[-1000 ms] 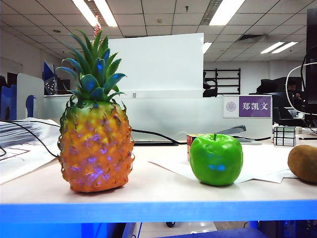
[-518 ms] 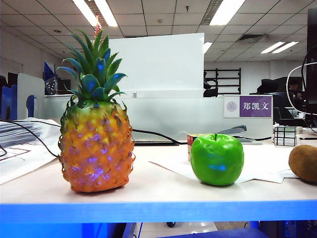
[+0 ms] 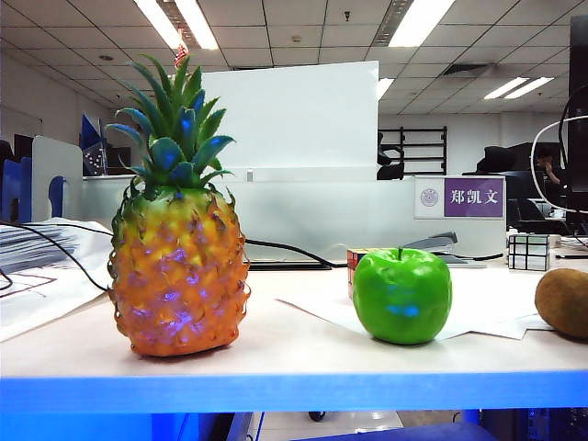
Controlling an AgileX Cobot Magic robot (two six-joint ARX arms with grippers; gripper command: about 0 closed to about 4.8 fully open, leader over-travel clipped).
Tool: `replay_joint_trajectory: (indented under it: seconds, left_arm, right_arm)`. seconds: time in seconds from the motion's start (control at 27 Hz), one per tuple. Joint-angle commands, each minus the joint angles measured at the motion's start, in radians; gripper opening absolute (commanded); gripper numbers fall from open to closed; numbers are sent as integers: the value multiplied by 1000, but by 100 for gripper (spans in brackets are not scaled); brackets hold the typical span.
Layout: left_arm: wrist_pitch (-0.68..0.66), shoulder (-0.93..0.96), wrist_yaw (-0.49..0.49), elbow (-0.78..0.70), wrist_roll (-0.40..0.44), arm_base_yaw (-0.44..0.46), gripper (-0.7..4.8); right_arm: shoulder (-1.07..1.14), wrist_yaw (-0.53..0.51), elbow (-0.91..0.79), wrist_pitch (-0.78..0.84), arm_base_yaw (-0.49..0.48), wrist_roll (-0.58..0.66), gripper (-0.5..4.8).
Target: Arrange all the fruits from large to small from left to right in a row.
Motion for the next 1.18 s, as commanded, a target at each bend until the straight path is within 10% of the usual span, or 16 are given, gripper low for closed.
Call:
replay_joint_trajectory:
  seconds: [0.04, 0.89, 1.0, 1.18]
  left_arm:
    - [6, -2, 0, 1, -2, 1, -5]
    - [6, -2, -7, 1, 16, 0, -6]
    - [-34, -2, -269, 1, -52, -1, -5]
    - [-93, -2, -318, 1, -44, 0, -6]
  right_arm:
    - [-2, -1, -2, 12, 1, 4, -1]
    - [-2, 0, -2, 11, 0, 4, -1]
    - [-2, 0, -2, 11, 0, 4, -1]
    - [-2, 0, -2, 11, 0, 4, -1]
